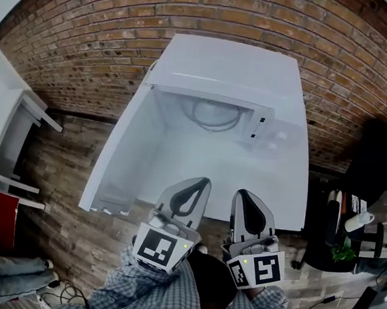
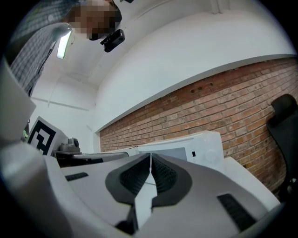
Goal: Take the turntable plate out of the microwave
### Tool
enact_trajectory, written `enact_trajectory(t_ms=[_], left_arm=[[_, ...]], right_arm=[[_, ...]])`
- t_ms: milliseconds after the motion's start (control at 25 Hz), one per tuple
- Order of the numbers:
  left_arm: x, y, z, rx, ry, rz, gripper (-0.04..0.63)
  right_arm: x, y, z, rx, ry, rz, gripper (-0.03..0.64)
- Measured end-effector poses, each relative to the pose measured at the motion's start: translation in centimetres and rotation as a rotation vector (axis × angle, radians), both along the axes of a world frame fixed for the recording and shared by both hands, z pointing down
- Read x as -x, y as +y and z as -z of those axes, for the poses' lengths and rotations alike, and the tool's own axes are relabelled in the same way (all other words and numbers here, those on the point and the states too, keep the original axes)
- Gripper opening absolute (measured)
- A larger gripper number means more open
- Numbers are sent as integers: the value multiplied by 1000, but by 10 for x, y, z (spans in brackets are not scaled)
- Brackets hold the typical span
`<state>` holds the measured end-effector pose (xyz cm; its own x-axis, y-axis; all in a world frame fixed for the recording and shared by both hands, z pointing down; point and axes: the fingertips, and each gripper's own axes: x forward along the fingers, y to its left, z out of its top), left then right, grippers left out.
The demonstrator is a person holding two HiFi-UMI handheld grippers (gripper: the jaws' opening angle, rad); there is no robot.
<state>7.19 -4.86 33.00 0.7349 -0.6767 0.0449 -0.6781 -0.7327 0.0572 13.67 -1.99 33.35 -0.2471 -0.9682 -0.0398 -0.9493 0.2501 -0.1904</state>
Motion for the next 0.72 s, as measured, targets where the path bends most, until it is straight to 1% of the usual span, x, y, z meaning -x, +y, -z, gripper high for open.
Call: enact_trajectory(t_ms=[120, 320, 480, 600, 640, 720], left_arm=[[-3, -22, -10, 19, -9, -23, 9], [-2, -72, -4, 20, 23, -29, 9], [7, -107, -12, 38, 5, -36, 9], [13, -133, -13, 53, 32, -37, 9], [14, -141, -13, 62, 45, -38, 9], [16, -155, -19, 94, 46, -51, 9]], right_arm=[[0, -20, -4, 14, 19, -5, 23], [3, -70, -5, 29, 39, -6, 23], [14, -107, -9, 41, 48, -4, 23], [21, -133, -12, 51, 54, -8, 23], [23, -140, -13, 58, 57, -11, 23], [26, -153, -17, 76, 65, -20, 23]])
